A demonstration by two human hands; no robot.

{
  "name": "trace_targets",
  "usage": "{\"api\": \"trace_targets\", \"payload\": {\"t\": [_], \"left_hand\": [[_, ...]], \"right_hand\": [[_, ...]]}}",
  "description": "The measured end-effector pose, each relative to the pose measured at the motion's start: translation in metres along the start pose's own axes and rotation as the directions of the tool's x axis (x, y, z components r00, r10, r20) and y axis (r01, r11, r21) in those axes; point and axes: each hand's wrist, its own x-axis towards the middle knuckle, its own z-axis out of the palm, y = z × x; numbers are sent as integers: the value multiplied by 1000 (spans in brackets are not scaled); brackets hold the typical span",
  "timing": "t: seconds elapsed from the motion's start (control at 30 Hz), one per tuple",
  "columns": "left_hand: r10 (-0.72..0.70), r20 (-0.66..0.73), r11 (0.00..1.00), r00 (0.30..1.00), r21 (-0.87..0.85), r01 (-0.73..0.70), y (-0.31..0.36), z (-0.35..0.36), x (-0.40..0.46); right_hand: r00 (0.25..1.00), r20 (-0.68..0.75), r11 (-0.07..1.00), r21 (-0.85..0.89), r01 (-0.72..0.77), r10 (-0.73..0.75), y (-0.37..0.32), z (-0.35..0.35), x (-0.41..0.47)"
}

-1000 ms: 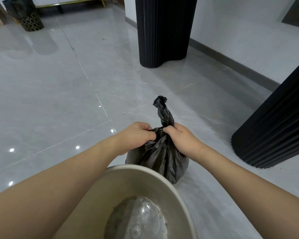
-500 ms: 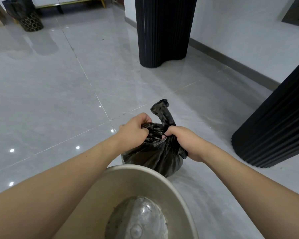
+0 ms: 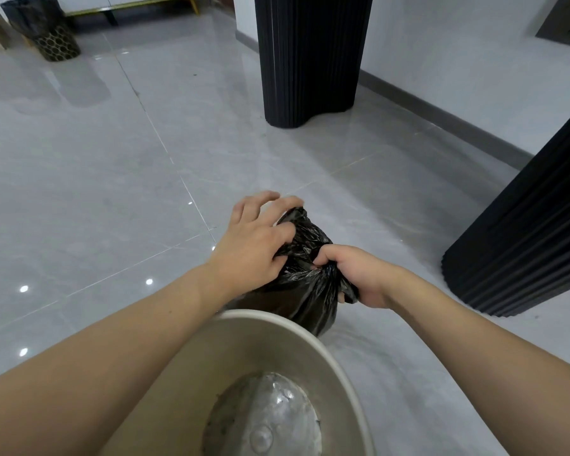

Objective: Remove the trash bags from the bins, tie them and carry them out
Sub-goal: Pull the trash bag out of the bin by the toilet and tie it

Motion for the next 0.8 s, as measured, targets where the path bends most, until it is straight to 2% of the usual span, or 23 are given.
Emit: {"api": "trace_targets", "payload": {"t": [0.1,0.17,0.23,0.3,0.37,0.43,0.5,0.53,0.57,0.63,0.67,0.73,0.8], "left_hand": [[114,51,993,992,-10,-114,-3,-4,5],[72,109,997,991,-16,-71,-5,-3,6],[-19,131,996,991,-88,31,-7,-1,6],[-119,174,976,978,-163,147,-7,1,8],[-217,287,896,933,-321,307,-7,1,8],[-279,369,790,887,-437,430,-6,1,7],[-300,393,744,869,-474,471,-7,2,7],[-297,399,732,867,-488,475,-7,2,7],[-291,400,734,869,-489,471,-7,1,7],[-274,390,785,879,-438,438,-8,1,6],[-259,381,819,887,-399,411,-8,0,5],[-231,370,866,900,-342,364,-7,0,4],[-228,365,879,903,-321,352,-6,1,4]], "right_hand": [[999,28,999,33,-24,23,-2,-1,-2],[999,34,999,43,-19,17,-4,-1,-6],[999,28,999,-25,44,-43,-6,-1,-7],[979,-60,945,-278,173,-197,-5,-2,-5],[902,-150,810,-516,277,-404,1,-6,2],[822,-160,727,-579,370,-546,5,-6,4],[782,-133,674,-607,422,-609,5,-5,3],[796,-130,700,-572,427,-591,4,-4,2],[832,-134,770,-480,420,-538,3,-2,1],[932,-103,930,-168,328,-348,0,-2,-2],[969,-56,970,-16,241,-242,-1,-3,-4],[994,56,979,186,86,-98,-1,-5,-6],[986,155,959,285,11,-57,0,-6,-6]]}}
